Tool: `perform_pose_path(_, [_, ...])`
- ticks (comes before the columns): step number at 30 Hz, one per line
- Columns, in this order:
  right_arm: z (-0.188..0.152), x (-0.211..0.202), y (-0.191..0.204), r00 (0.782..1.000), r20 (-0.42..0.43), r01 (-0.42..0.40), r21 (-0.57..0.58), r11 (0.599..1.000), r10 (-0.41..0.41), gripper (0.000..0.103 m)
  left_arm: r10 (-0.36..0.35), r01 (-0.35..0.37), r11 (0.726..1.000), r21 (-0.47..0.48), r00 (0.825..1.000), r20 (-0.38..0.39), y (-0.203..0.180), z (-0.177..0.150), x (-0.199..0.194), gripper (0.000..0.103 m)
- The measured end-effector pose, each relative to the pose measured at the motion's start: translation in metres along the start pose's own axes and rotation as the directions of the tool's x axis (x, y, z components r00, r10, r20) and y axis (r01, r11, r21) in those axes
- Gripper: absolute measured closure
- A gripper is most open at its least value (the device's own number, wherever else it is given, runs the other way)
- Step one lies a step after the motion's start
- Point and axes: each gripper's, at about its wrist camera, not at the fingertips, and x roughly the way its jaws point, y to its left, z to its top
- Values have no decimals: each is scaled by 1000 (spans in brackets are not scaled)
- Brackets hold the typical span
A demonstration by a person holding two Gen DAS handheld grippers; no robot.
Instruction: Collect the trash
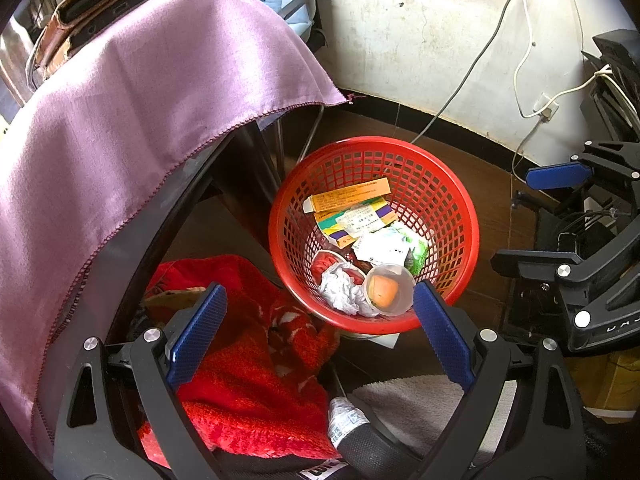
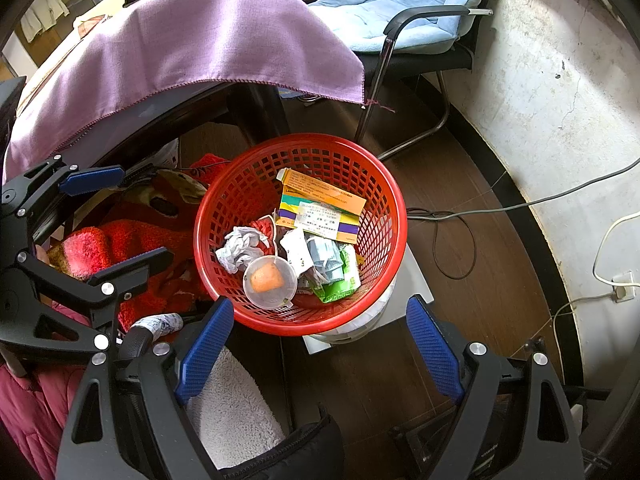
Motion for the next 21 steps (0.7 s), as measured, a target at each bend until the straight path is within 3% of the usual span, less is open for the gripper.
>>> perform_pose_path(21, [1, -1, 1, 1000, -1, -1, -1, 1000, 1, 17, 7, -7, 1000, 22, 1000, 5, -3, 1, -1, 12])
